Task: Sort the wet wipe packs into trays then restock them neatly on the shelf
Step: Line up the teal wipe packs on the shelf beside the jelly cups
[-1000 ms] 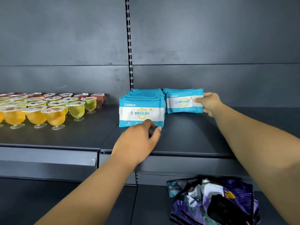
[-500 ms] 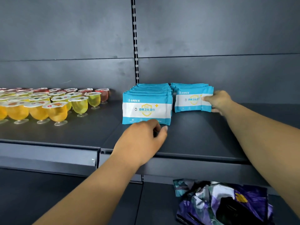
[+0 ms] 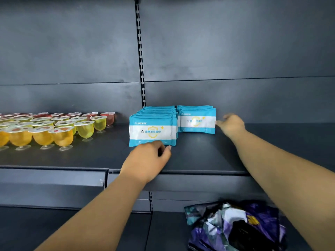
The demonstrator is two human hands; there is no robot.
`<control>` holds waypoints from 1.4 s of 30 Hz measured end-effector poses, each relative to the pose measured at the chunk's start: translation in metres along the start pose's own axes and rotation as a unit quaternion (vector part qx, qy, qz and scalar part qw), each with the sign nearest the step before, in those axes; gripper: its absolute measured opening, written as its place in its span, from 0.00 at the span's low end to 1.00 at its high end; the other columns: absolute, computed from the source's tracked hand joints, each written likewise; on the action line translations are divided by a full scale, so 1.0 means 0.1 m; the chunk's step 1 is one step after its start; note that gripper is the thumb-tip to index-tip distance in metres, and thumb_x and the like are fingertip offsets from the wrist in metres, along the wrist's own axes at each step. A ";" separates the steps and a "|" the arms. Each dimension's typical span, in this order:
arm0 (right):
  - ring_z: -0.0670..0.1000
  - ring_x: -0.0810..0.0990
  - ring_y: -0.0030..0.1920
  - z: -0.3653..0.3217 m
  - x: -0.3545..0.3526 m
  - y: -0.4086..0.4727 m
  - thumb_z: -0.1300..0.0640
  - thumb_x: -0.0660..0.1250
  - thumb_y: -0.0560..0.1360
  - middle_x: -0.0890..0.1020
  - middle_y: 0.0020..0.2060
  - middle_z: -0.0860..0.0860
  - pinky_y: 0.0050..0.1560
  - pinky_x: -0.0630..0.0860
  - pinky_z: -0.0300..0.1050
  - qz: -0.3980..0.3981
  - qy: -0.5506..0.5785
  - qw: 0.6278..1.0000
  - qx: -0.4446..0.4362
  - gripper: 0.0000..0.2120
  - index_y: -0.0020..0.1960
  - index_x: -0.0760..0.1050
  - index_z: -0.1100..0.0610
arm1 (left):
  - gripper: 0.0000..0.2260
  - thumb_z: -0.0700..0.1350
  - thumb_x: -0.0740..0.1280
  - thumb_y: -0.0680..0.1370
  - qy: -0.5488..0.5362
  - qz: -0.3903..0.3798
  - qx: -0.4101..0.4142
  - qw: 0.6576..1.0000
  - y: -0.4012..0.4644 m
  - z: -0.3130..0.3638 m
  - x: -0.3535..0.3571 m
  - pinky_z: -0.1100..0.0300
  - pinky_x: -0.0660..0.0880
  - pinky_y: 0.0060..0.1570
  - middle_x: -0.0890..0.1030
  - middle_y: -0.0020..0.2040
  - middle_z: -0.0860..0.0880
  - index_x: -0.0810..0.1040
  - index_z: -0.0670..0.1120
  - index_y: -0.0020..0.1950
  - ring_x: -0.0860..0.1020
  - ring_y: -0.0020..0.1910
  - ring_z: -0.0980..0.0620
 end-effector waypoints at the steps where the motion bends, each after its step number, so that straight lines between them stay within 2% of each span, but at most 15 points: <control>1: 0.58 0.73 0.62 -0.03 -0.08 -0.12 0.56 0.64 0.77 0.77 0.61 0.59 0.56 0.68 0.44 0.007 -0.012 1.000 -0.019 0.16 0.61 0.73 0.63 | 0.14 0.55 0.56 0.79 0.013 0.001 -0.001 1.000 -0.01 0.01 -0.01 0.59 0.67 0.37 0.76 0.39 0.49 0.76 0.47 0.48 0.74 0.41 0.47; 4: 0.56 0.75 0.59 -0.12 -0.34 -0.63 0.55 0.63 0.77 0.78 0.58 0.55 0.55 0.69 0.43 0.006 -0.062 0.993 -0.105 0.13 0.59 0.75 0.58 | 0.14 0.53 0.56 0.79 0.063 0.011 0.028 0.998 -0.10 0.11 -0.08 0.58 0.69 0.41 0.80 0.47 0.46 0.76 0.46 0.51 0.75 0.48 0.45; 6: 0.56 0.75 0.59 -0.13 -0.49 -1.04 0.54 0.64 0.77 0.78 0.58 0.55 0.56 0.69 0.44 0.008 -0.128 0.971 -0.200 0.13 0.59 0.75 0.58 | 0.17 0.56 0.56 0.77 0.057 0.029 0.088 0.994 -0.17 0.26 -0.11 0.59 0.68 0.47 0.81 0.49 0.47 0.78 0.46 0.49 0.75 0.52 0.46; 8: 0.57 0.79 0.53 -0.13 -0.63 -1.48 0.54 0.67 0.74 0.82 0.51 0.55 0.51 0.74 0.46 0.061 -0.181 0.909 -0.370 0.12 0.53 0.79 0.60 | 0.21 0.58 0.54 0.72 -0.002 0.057 0.156 0.986 -0.30 0.53 -0.15 0.60 0.66 0.48 0.82 0.44 0.47 0.79 0.44 0.45 0.76 0.50 0.46; 10: 0.57 0.82 0.40 -0.02 -0.77 -1.82 0.54 0.67 0.68 0.83 0.40 0.54 0.41 0.79 0.46 0.115 -0.188 0.846 -0.486 0.11 0.43 0.81 0.60 | 0.18 0.54 0.56 0.71 -0.041 0.101 0.218 0.970 -0.48 0.81 -0.19 0.60 0.67 0.48 0.81 0.39 0.47 0.79 0.43 0.41 0.77 0.44 0.45; 12: 0.55 0.82 0.38 0.20 -0.91 -2.05 0.53 0.62 0.69 0.83 0.37 0.52 0.40 0.79 0.44 0.133 -0.192 0.817 -0.528 0.12 0.41 0.81 0.59 | 0.14 0.50 0.59 0.72 -0.049 0.132 0.255 0.957 -0.74 1.05 -0.15 0.58 0.68 0.46 0.81 0.37 0.48 0.79 0.42 0.40 0.77 0.42 0.46; 17: 0.54 0.82 0.38 0.98 -0.96 -2.53 0.52 0.62 0.70 0.83 0.37 0.51 0.44 0.74 0.44 0.075 -0.189 0.816 -0.541 0.12 0.41 0.81 0.58 | 0.13 0.48 0.60 0.74 -0.046 0.114 0.261 0.958 -1.60 1.27 0.32 0.58 0.68 0.46 0.80 0.37 0.47 0.80 0.41 0.41 0.72 0.43 0.50; 20: 0.54 0.81 0.35 1.63 -0.77 -2.81 0.52 0.64 0.68 0.82 0.34 0.51 0.37 0.78 0.42 -0.010 -0.172 0.847 -0.502 0.11 0.37 0.81 0.58 | 0.14 0.48 0.60 0.73 -0.051 0.028 0.209 0.976 -2.19 1.23 0.82 0.59 0.67 0.45 0.81 0.36 0.47 0.80 0.41 0.40 0.72 0.41 0.50; 24: 0.55 0.80 0.32 2.55 -0.47 -3.18 0.53 0.69 0.64 0.81 0.31 0.52 0.33 0.78 0.41 -0.100 -0.146 0.886 -0.428 0.08 0.34 0.80 0.58 | 0.13 0.49 0.60 0.72 -0.049 -0.074 0.119 0.989 -3.04 1.06 1.56 0.60 0.68 0.41 0.81 0.34 0.49 0.80 0.43 0.37 0.72 0.38 0.52; 26: 0.55 0.80 0.31 2.99 -0.29 -3.35 0.53 0.70 0.61 0.81 0.30 0.52 0.30 0.76 0.40 -0.144 -0.151 0.903 -0.375 0.08 0.34 0.80 0.58 | 0.13 0.49 0.59 0.72 -0.050 -0.131 0.078 0.987 -3.45 0.96 1.89 0.59 0.72 0.39 0.81 0.34 0.49 0.80 0.44 0.36 0.74 0.37 0.51; 29: 0.58 0.81 0.37 3.77 0.01 -3.58 0.54 0.71 0.67 0.83 0.35 0.56 0.36 0.77 0.45 -0.222 -0.175 0.930 -0.236 0.10 0.40 0.81 0.61 | 0.13 0.48 0.59 0.72 -0.057 -0.194 0.032 0.979 -4.01 0.81 2.38 0.58 0.77 0.35 0.80 0.33 0.47 0.80 0.43 0.36 0.78 0.32 0.45; 32: 0.59 0.78 0.54 4.53 0.32 -3.94 0.54 0.65 0.76 0.81 0.52 0.59 0.53 0.73 0.48 -0.338 -0.214 0.913 -0.074 0.13 0.54 0.79 0.62 | 0.13 0.48 0.58 0.71 -0.061 -0.249 -0.010 0.967 -4.53 0.70 2.82 0.61 0.74 0.33 0.80 0.32 0.47 0.79 0.42 0.36 0.79 0.31 0.46; 36: 0.58 0.75 0.58 5.44 0.71 -4.52 0.49 0.61 0.78 0.78 0.57 0.57 0.55 0.73 0.47 -0.410 -0.278 0.868 0.037 0.17 0.59 0.76 0.59 | 0.16 0.51 0.56 0.71 -0.062 -0.368 -0.087 0.924 -5.34 0.48 3.55 0.57 0.77 0.35 0.81 0.34 0.44 0.79 0.42 0.38 0.80 0.33 0.44; 39: 0.57 0.74 0.60 5.95 0.95 -4.81 0.49 0.60 0.78 0.77 0.59 0.58 0.57 0.70 0.45 -0.422 -0.272 0.857 0.118 0.18 0.61 0.74 0.60 | 0.20 0.53 0.55 0.72 -0.054 -0.436 -0.129 0.889 -5.89 0.28 4.05 0.51 0.78 0.39 0.82 0.37 0.42 0.80 0.41 0.41 0.81 0.37 0.42; 42: 0.57 0.72 0.63 6.29 1.14 -4.87 0.50 0.60 0.78 0.74 0.63 0.59 0.60 0.66 0.43 -0.375 -0.240 0.875 0.191 0.21 0.66 0.70 0.62 | 0.23 0.55 0.52 0.72 -0.041 -0.474 -0.142 0.868 -6.29 0.11 4.40 0.51 0.77 0.44 0.83 0.40 0.42 0.80 0.40 0.44 0.81 0.41 0.42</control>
Point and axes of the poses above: each hand's wrist, its own y-axis towards the middle knuckle, its own x-axis out of the palm, z = x × y, the point moved 5 cm from there along y, towards the middle knuckle
